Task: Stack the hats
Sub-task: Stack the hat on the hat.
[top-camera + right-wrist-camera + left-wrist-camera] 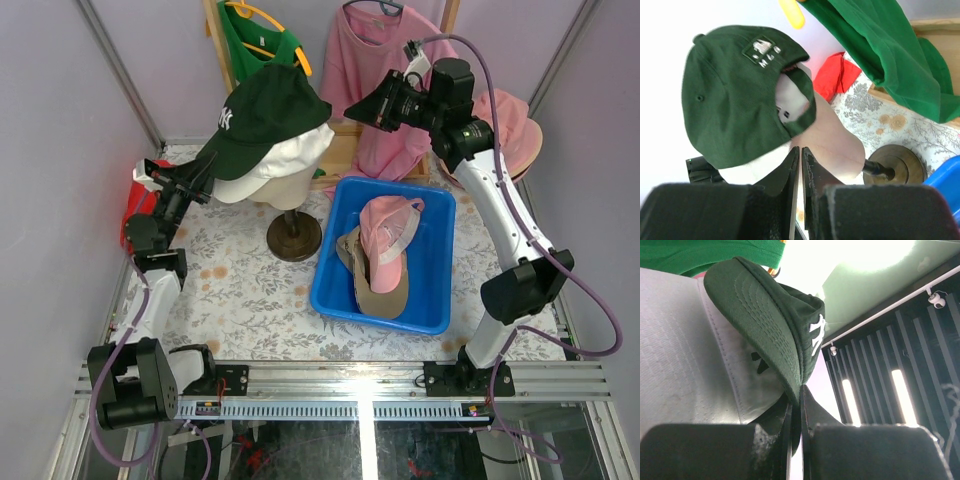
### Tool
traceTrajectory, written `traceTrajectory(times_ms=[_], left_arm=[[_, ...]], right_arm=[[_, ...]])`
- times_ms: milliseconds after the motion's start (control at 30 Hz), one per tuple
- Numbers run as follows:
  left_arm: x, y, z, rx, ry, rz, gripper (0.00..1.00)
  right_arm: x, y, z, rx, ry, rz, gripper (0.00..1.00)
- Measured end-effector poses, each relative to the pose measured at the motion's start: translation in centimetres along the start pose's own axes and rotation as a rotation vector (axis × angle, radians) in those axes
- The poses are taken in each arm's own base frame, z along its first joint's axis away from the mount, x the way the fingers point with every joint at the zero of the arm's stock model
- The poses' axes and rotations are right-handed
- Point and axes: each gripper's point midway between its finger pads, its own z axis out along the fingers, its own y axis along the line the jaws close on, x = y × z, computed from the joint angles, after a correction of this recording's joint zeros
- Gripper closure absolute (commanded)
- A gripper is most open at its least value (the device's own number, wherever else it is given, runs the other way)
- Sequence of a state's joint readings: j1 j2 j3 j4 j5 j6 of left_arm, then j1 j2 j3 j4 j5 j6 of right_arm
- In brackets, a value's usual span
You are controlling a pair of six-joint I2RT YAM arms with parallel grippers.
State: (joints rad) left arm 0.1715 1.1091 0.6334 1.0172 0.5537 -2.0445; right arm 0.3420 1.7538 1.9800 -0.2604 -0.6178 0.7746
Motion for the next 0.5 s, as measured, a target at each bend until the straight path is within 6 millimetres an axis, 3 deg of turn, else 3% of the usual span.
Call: traceTrajectory(times_ms=[67,167,267,500], left_arm=[[-0.1,0.2,-0.1,0.0,-0.004,-0.001,1.0],[-0.2,0.2,0.0,0.006,-0.001,0.003,1.0],[-0.3,0.3,0.1,0.015,0.009,0.011,1.0],[-0.5,0.7,0.5,0.046,0.046,0.039,1.0]], right_arm=[[0.6,-0.8,0.2,0.013,0.014,0.009,0.85],[1.4,-1.6,0.3,0.032,0.033,0.024,0.68],[1.4,-1.7,0.3,0.037,0.033,0.028,0.59],[-0.3,-1.2,1.2,0.023,0.001,0.021,0.5]])
